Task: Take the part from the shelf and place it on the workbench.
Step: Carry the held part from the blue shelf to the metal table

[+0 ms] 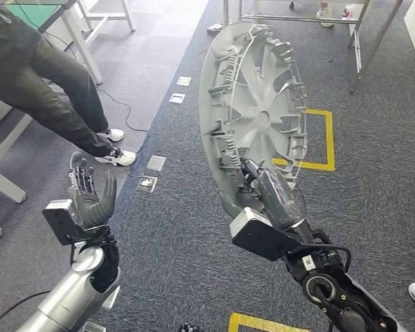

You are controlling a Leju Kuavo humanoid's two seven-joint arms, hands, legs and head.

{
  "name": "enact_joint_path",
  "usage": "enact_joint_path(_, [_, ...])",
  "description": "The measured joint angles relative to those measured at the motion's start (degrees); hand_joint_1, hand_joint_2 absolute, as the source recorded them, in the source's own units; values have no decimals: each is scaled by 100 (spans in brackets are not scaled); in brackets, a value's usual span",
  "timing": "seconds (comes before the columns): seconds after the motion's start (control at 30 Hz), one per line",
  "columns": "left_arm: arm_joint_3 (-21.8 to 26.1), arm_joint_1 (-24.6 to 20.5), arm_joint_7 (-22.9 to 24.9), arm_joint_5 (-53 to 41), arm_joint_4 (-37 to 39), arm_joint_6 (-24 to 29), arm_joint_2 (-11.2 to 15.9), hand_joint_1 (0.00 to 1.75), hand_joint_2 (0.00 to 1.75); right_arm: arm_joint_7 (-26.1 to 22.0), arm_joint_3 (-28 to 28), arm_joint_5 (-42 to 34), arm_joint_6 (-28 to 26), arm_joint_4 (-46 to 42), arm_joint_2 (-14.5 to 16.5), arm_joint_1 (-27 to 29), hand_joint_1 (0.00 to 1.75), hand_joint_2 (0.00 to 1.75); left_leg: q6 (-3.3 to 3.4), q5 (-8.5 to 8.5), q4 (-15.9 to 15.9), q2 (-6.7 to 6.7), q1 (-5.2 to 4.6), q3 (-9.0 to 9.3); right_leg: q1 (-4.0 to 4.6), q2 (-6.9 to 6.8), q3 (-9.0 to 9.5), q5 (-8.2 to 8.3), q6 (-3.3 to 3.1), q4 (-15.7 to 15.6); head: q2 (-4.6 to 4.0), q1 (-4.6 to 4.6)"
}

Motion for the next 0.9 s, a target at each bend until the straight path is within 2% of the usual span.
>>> enact_joint_path(0.03, [-2, 7, 1, 1, 1, 0, 4, 0, 175, 2, 1, 0, 0, 1, 0, 8, 175, 175, 28, 45, 196, 0, -17, -198, 24, 2, 52, -46, -17, -1, 0, -24])
enact_joint_path(0.07, [-5, 11, 1, 1, 1, 0, 7, 0, 175, 4, 1, 0, 0, 2, 0, 15, 175, 175, 73, 202, 170, -1, -40, -286, 49, 5, 116, -98, -28, -3, 0, -44])
enact_joint_path(0.1, [-10, 11, 1, 0, 0, 0, 11, 0, 175, 6, 2, 0, 0, 2, 0, 19, 175, 175, 135, 459, -83, -2, -75, -257, 71, 9, 191, -154, -35, -6, 0, -64])
enact_joint_path(0.13, [-16, 10, 1, 0, -1, 0, 15, 0, 175, 7, 2, 0, 0, 2, 1, 19, 175, 175, 210, 756, -494, -2, -120, -142, 88, 12, 275, -215, -36, -12, 0, -80])
enact_joint_path(0.17, [-23, 6, 1, 1, -1, 0, 22, 0, 175, 6, 2, 0, 0, 2, 0, 16, 175, 175, 287, 956, -862, 6, -167, -2, 103, 10, 331, -270, -31, -37, 0, -80])
enact_joint_path(0.2, [-32, 4, 2, 0, -6, 0, 27, 0, 175, 5, 2, 0, 0, 3, 0, 10, 175, 175, 345, 1055, -1172, 13, -219, 138, 113, 10, 377, -315, -16, -73, 0, -75])
enact_joint_path(0.23, [-40, -2, 2, 0, -11, 0, 36, 0, 175, 5, 1, 0, -3, 3, 0, 2, 175, 175, 378, 1047, -1370, 24, -258, 244, 113, 4, 409, -346, 8, -125, 0, -80])
enact_joint_path(0.27, [-48, -7, 3, -1, -16, 0, 43, 0, 175, 4, 0, 0, -4, 3, -1, -3, 175, 175, 392, 965, -1458, 28, -283, 320, 111, -6, 448, -345, 41, -164, 0, -82])
enact_joint_path(0.33, [-66, -12, 3, -6, -27, 0, 53, 0, 175, 6, -2, 0, -5, 1, -1, -10, 175, 175, 400, 869, -1642, 19, -274, 484, 103, -25, 527, -295, 116, -142, 0, -105])
enact_joint_path(0.37, [-75, -11, 3, -10, -33, 0, 53, 0, 175, 5, -2, 0, -3, 1, -2, -12, 175, 175, 411, 839, -1716, 5, -257, 581, 105, -31, 503, -268, 144, -7, 0, -92])
enact_joint_path(0.4, [-85, -11, 3, -13, -38, 0, 52, 0, 175, 1, -1, 0, -1, 1, -2, -18, 175, 175, 425, 807, -1776, -3, -239, 683, 106, -31, 384, -279, 157, 228, 0, -72])
enact_joint_path(0.43, [-90, -11, 3, -15, -43, 0, 51, 0, 175, -5, -1, 0, 1, 1, -2, -20, 175, 175, 433, 769, -1821, -12, -230, 776, 105, -31, 175, -350, 158, 569, 0, -51])
enact_joint_path(0.5, [-94, 2, 3, -17, -45, 0, 50, 0, 175, -15, 1, 0, 3, 6, -4, -11, 175, 175, 450, 658, -1855, -26, -231, 937, 110, -28, -320, -653, 160, 1255, 0, -9])
enact_joint_path(0.53, [-95, 14, 3, -17, -45, 0, 49, 0, 175, -13, 1, 0, 4, 10, -8, 4, 175, 175, 449, 588, -1857, -33, -231, 1023, 111, -28, -527, -815, 171, 1438, 0, 7])
enact_joint_path(0.57, [-95, 26, 3, -17, -45, 0, 49, 0, 175, -8, 1, 0, 5, 15, -11, 19, 175, 175, 443, 511, -1857, -41, -231, 1124, 109, -29, -658, -896, 186, 1440, 0, 24])
enact_joint_path(0.6, [-96, 33, 3, -17, -45, 0, 49, 0, 175, -4, 2, 0, 6, 17, -14, 30, 175, 175, 434, 430, -1857, -47, -231, 1235, 106, -29, -716, -836, 201, 1277, 0, 39])
enact_joint_path(0.63, [-96, 36, 3, -17, -45, 0, 48, 0, 175, -2, 2, 0, 7, 18, -15, 36, 175, 175, 420, 344, -1857, -51, -231, 1353, 102, -30, -723, -592, 210, 976, 0, 52])
enact_joint_path(0.7, [-99, 37, 4, -15, -43, 0, 44, 0, 175, -9, 7, 0, 10, 24, -18, 42, 175, 175, 379, 169, -1828, -60, -239, 1536, 104, -36, -726, 233, 185, 255, 0, 74])
enact_joint_path(0.73, [-103, 35, 6, -14, -43, 0, 43, 0, 175, -15, 10, 0, 12, 26, -20, 48, 175, 175, 350, 88, -1810, -68, -248, 1590, 116, -36, -706, 551, 146, 22, 0, 77])
enact_joint_path(0.77, [-109, 31, 8, -14, -45, 0, 42, 0, 175, -16, 10, 0, 14, 26, -24, 51, 175, 175, 318, 29, -1790, -75, -252, 1627, 132, -38, -692, 706, 92, -101, 0, 79])
enact_joint_path(0.83, [-119, 15, 9, -15, -52, 0, 43, 0, 175, -8, -3, -1, 16, 16, -27, 39, 175, 175, 268, -22, -1723, -74, -247, 1652, 150, -32, -586, 658, -7, -123, 0, 78])
enact_joint_path(0.87, [-121, 6, 8, -18, -56, 0, 44, 0, 175, -3, -13, -1, 15, 10, -29, 28, 175, 175, 245, 20, -1562, -61, -234, 1580, 144, -27, -535, 618, -46, -139, 0, 74])
enact_joint_path(0.9, [-122, -3, 8, -19, -59, 0, 47, 0, 175, -4, -19, -1, 15, 5, -29, 19, 175, 175, 218, 62, -1279, -47, -224, 1415, 133, -20, -474, 590, -73, -155, 0, 62])
